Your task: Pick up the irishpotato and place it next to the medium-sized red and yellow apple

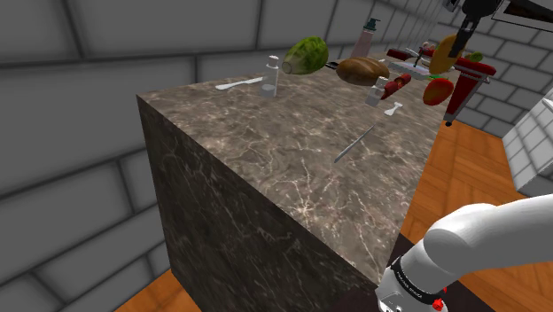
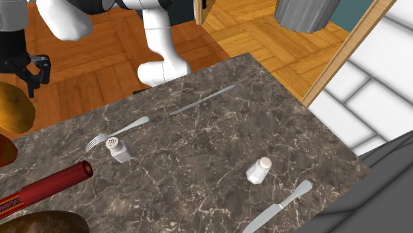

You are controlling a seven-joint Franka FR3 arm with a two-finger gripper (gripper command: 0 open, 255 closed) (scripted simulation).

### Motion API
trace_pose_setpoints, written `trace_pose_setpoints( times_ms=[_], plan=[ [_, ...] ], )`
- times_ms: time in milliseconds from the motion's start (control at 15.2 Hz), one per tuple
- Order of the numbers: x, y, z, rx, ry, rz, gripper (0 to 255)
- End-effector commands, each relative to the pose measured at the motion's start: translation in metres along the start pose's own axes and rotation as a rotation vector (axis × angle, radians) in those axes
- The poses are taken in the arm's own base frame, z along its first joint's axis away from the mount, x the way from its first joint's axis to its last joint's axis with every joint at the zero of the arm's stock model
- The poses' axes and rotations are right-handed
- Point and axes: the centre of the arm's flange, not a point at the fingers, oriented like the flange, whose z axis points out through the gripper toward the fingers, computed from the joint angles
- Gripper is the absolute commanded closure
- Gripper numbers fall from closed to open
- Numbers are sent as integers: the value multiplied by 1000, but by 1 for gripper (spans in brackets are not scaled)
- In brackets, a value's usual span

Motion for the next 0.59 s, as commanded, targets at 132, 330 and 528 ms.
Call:
trace_pose_setpoints(
  times_ms=[132,330,528],
  plan=[
    [-25,42,27,-1,0,-1,255],
    [-31,48,44,-1,0,-1,255],
    [-29,39,57,-1,0,-1,255]
  ],
)
